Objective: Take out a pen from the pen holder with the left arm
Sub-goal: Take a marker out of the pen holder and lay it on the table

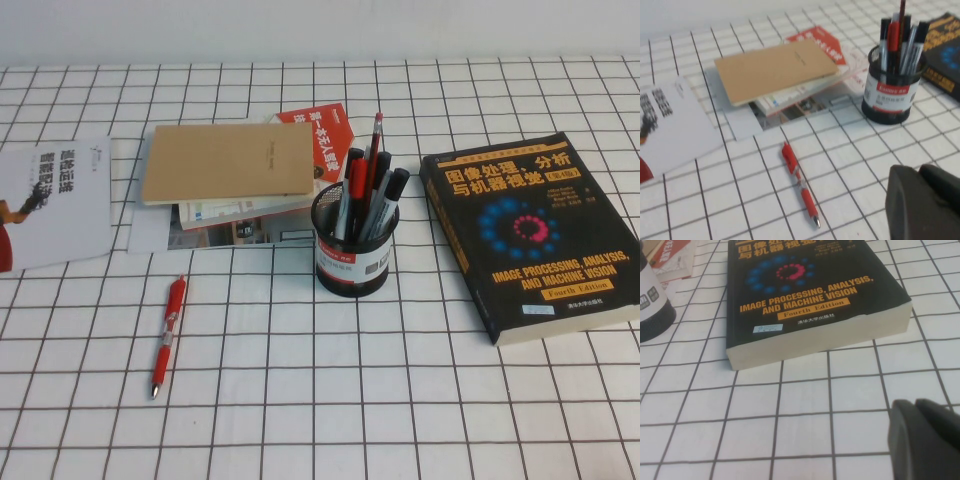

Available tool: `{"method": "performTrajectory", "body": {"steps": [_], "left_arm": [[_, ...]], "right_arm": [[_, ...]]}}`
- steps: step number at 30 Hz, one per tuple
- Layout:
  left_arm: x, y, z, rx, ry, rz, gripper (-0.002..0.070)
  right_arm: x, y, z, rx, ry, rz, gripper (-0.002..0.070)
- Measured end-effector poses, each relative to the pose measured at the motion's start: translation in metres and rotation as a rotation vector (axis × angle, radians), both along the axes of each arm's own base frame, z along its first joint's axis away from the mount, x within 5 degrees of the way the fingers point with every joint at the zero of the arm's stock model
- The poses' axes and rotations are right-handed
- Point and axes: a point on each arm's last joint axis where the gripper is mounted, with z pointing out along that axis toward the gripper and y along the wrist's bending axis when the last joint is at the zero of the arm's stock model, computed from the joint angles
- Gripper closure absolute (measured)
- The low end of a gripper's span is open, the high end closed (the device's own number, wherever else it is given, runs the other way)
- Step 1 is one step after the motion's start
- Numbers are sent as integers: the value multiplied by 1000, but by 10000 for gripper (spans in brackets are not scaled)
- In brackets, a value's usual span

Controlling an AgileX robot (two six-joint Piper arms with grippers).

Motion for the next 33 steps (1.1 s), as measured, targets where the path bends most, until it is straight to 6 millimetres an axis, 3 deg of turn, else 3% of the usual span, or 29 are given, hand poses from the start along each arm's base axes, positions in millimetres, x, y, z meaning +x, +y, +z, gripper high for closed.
{"method": "performTrajectory", "body": {"steps": [5,7,12,17,25,33], "left_arm": [[-49,11,-7,-61,-222,-5,674],[-52,13,-8,-66,-246,2,674],[-37,17,-17,-163,-130,126,674],[-17,19,-41,-141,-61,209,674],[5,19,-84,-28,-106,254,674],[14,21,-126,-32,-164,323,674]], "right_arm": [[0,0,0,0,0,0,696],[0,0,0,2,1,0,696],[0,0,0,1,3,0,696],[0,0,0,1,3,0,696],[0,0,0,1,3,0,696],[0,0,0,1,3,0,693]]}}
